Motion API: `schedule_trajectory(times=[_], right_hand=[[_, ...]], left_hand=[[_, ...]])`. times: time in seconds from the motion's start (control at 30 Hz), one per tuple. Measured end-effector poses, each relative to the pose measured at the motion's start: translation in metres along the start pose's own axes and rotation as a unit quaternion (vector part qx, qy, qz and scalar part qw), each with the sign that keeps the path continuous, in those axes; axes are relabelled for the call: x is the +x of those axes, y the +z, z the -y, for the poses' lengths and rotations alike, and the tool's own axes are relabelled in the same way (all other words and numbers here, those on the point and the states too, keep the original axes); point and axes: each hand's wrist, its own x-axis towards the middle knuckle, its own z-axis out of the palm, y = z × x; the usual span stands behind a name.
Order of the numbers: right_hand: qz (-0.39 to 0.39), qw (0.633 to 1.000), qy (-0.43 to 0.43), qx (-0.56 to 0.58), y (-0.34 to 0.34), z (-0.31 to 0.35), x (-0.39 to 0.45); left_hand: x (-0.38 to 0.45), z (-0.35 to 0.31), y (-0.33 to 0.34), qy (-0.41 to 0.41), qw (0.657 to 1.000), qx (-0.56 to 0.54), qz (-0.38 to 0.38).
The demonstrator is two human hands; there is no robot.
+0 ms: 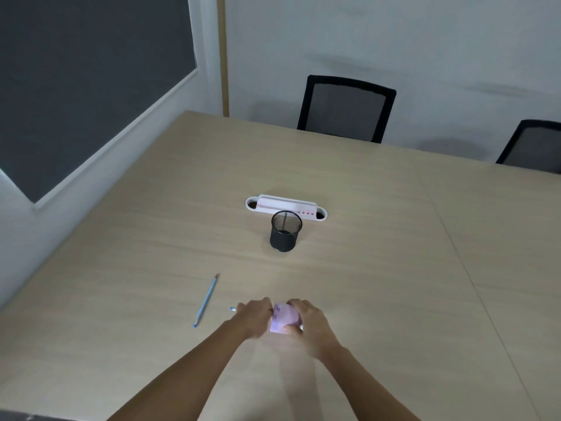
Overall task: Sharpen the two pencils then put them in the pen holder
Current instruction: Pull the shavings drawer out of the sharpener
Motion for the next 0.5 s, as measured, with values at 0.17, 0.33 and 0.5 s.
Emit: schedule_trajectory(times=[0.17,0.33,0.5], right_hand=[[0.001,1.0,0.002,-0.028,-0.002,0.001,0.003],[0.022,0.998,0.024,-0.051,-0.007,0.007,0.006],[0.018,0.997,0.024,-0.064,-0.006,0.007,0.004]], left_hand=[[0.001,0.009,-0.003,0.001,1.0,-0.03,0.001],[0.0,0.02,0.001,-0.039,0.998,-0.032,-0.043],[-0.009,0.043,-0.001,-0.136,0.984,-0.034,-0.105]])
